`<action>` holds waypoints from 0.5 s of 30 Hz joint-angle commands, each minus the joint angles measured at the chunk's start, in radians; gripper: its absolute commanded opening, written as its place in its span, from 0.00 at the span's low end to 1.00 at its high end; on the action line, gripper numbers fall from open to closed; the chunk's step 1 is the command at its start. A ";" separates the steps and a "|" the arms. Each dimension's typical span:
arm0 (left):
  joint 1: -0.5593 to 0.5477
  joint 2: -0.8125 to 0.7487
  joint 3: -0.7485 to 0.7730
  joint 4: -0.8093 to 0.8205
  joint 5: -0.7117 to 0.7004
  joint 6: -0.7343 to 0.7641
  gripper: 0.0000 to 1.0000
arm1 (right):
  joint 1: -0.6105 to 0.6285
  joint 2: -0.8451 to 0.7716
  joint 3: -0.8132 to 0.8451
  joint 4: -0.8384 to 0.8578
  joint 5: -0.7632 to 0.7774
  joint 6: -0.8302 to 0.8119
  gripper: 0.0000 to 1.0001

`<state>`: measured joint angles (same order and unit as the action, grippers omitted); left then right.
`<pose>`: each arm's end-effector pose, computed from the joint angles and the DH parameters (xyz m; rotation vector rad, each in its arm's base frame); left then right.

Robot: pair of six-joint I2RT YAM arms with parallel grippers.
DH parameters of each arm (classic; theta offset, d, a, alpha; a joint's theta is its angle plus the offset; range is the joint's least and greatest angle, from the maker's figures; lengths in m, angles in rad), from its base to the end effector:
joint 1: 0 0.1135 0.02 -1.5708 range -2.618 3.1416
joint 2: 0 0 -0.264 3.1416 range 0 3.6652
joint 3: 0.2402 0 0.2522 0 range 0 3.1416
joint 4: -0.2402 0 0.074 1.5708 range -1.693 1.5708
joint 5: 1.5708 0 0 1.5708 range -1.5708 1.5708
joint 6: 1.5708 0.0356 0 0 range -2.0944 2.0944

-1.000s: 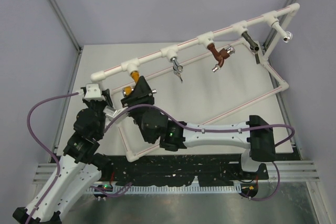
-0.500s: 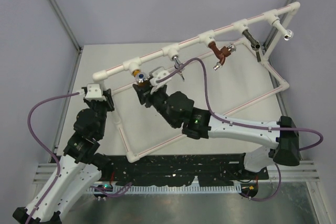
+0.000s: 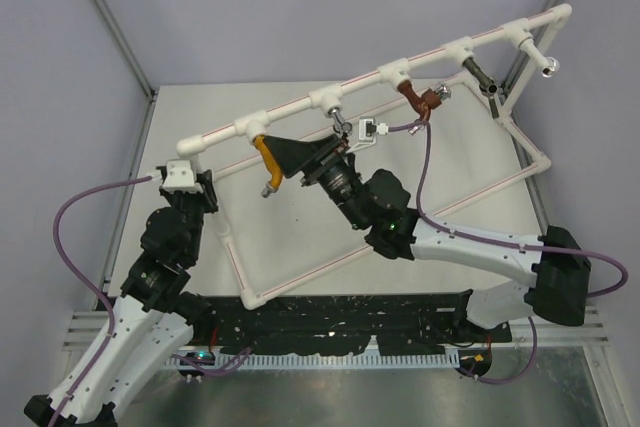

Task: Install the water faucets

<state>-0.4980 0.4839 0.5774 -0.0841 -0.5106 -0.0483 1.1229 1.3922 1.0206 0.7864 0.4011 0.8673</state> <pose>0.1222 -0.0466 0.3199 -0.0512 1.5618 -0.0317 0.1515 0.2832 0.3833 0.2314 1.3139 1.4969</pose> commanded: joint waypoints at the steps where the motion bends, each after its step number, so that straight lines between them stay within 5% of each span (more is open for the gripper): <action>1: -0.039 0.015 0.012 0.053 0.187 -0.028 0.00 | -0.005 -0.134 0.009 0.016 -0.001 -0.186 0.96; 10: -0.037 0.025 0.012 0.052 0.196 -0.033 0.00 | 0.078 -0.242 0.225 -0.574 0.047 -0.916 0.95; 15: -0.037 0.030 0.012 0.050 0.204 -0.039 0.00 | 0.268 -0.185 0.363 -0.771 0.171 -1.642 0.95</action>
<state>-0.4984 0.4847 0.5774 -0.0845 -0.5098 -0.0483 1.2823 1.1709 1.2903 0.2420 0.4618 -0.1085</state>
